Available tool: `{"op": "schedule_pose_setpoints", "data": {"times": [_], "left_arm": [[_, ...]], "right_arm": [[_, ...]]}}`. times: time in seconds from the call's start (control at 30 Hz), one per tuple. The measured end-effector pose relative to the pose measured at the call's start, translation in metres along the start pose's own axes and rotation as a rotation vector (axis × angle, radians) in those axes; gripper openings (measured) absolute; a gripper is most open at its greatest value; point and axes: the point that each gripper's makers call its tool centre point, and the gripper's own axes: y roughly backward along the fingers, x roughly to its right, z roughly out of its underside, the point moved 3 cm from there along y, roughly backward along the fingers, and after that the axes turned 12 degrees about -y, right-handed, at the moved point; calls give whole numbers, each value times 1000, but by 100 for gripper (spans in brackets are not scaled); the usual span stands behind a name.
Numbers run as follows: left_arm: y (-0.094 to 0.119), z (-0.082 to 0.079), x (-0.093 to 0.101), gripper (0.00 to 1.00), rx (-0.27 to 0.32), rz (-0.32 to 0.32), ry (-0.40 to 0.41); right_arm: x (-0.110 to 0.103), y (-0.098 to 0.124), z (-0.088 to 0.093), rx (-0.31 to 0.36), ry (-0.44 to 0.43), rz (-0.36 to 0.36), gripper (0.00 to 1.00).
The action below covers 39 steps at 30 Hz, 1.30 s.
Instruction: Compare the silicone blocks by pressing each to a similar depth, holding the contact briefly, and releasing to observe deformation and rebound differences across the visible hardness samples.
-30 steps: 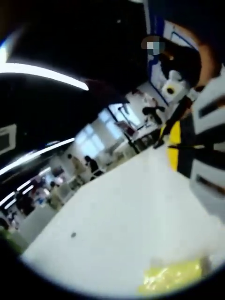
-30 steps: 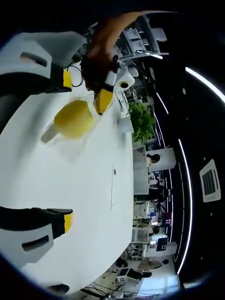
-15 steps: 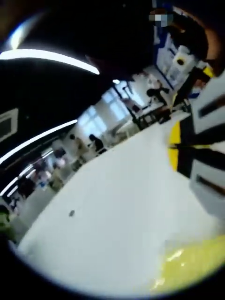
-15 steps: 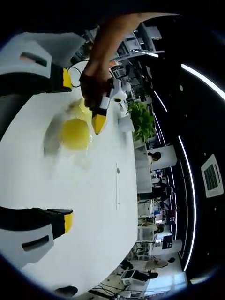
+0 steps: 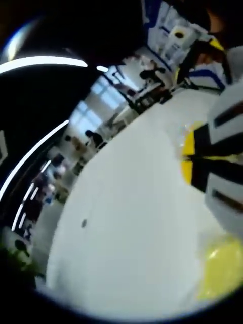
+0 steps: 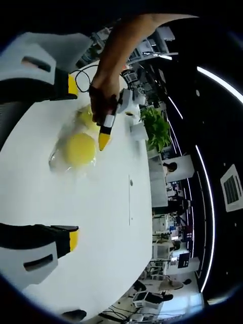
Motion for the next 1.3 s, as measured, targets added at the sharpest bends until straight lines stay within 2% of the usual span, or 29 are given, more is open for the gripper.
{"op": "schedule_pose_setpoints", "data": {"times": [0.03,0.07,0.1,0.13,0.17,0.27,0.37,0.43,0.5,0.6,0.7,0.77,0.8,0.83,0.87,0.9,0.93,1.0,1.07,1.13,1.17,1.2,1.23,1.27,1.3], "left_arm": [[-2,2,-3,0,-1,-16,-44],[-4,4,0,0,-7,6,-106],[-5,6,3,0,-24,29,-115],[-8,9,1,0,-60,16,-127],[-10,8,-1,0,-63,7,-148],[-14,6,0,0,-63,4,-135],[-18,13,-9,0,-121,-29,-217],[-20,13,-10,0,-115,-26,-202],[-21,13,-11,0,-115,-32,-226],[-25,12,-13,1,-116,-37,-242],[-29,12,-18,4,-137,-44,-252],[-30,9,-22,11,-149,-61,-278],[-28,9,-29,16,-179,-105,-317],[-24,5,-36,27,-192,-151,-393],[-22,-6,-41,33,-163,-204,-542],[-22,-9,-37,39,-141,-179,-582],[-19,-9,-30,45,-137,-138,-534],[-15,-15,-26,58,-104,-99,-501],[-10,-24,-26,76,-55,-88,-475],[-3,-28,-20,92,-51,-44,-417],[5,-34,-13,97,-31,7,-437],[12,-43,-12,100,17,3,-462],[21,-46,-10,100,36,10,-478],[30,-51,-9,100,57,10,-511],[45,-54,-8,100,65,21,-540]], "right_arm": [[0,0,-1,3,-5,0,96],[2,1,-3,24,-24,1,96],[2,2,-3,30,-33,3,96],[2,2,-1,23,-36,4,96],[2,2,0,13,-33,4,96],[1,2,-1,0,-6,7,96],[4,3,-3,20,-30,13,96],[3,1,-2,14,-27,11,96],[1,1,-2,11,-27,6,96],[-4,1,-2,7,-25,-10,88],[-4,0,-4,20,-27,-4,96],[-4,0,-5,21,-25,1,96],[-3,1,-6,24,-27,1,96],[-3,1,-6,28,-28,2,96],[-3,0,-7,28,-28,-4,96],[-3,-1,-7,26,-23,-3,96],[-2,-1,-7,23,-17,2,96],[-1,-4,-8,19,-15,5,96],[-2,-6,-10,19,-10,4,96],[-3,-9,-11,17,-5,-5,96],[-5,-10,-12,14,2,-16,96],[-11,-12,-15,21,22,-55,96],[-19,-14,-15,21,16,-106,96],[-18,-16,-13,-7,22,-108,96],[-17,-18,-15,-1,33,-98,96]]}}
